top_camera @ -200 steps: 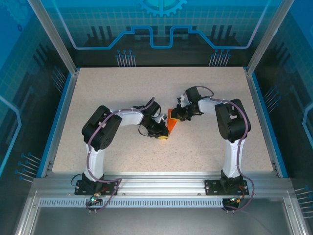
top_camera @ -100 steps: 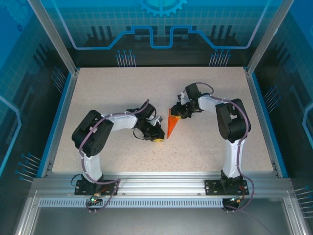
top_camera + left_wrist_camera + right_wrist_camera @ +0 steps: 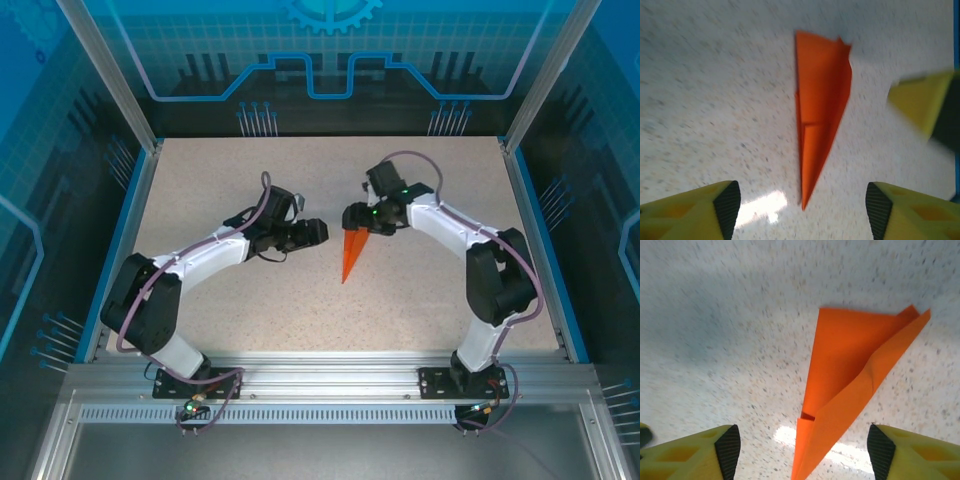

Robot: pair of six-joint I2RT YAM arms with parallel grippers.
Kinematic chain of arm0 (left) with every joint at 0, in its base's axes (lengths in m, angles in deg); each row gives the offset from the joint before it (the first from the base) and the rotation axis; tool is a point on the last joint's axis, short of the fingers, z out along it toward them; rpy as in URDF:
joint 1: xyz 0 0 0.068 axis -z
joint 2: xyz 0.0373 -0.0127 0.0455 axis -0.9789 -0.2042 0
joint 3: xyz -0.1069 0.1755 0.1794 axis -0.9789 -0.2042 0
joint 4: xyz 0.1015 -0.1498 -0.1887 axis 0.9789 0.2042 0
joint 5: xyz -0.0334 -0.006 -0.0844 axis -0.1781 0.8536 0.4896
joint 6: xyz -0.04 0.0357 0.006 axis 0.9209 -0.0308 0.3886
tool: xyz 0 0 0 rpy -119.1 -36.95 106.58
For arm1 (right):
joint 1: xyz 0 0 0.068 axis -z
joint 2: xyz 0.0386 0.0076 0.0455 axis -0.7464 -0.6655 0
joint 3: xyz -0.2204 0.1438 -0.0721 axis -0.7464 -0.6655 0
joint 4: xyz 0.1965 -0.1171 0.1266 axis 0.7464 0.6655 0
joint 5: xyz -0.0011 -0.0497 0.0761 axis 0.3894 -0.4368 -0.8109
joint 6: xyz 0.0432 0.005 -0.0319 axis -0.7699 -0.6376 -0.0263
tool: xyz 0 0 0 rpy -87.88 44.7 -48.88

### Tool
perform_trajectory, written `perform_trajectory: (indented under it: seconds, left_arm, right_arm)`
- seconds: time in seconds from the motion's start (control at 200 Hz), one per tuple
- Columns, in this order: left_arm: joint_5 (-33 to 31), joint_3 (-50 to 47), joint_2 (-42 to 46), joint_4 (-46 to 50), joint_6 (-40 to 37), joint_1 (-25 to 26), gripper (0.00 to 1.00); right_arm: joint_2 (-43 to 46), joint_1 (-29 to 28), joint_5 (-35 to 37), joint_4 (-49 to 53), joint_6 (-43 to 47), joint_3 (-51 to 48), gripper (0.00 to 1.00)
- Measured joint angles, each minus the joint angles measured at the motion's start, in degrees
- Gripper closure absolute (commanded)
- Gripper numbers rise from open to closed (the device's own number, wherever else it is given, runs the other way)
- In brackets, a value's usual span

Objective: Fold a paper plane with a square sheet of paper (fold left side to right side)
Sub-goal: Pick up the paper plane at the center of the table.

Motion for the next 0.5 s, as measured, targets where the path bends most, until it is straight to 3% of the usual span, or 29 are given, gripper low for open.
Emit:
perform_trajectory:
  seconds: [0.195,0.5]
  left_arm:
    - [-5.9,-1.0,0.6,-0.8,2.3,-1.3,0.24]
    - [-8.4,-3.8,1.3,-0.7,4.2,-1.7,0.23]
  right_arm:
    - [-5.6,-5.0,8.5,4.8,-2.8,1.7,0.3]
    - [-9.5,-5.0,12.9,8.0,-4.9,2.3,0.61]
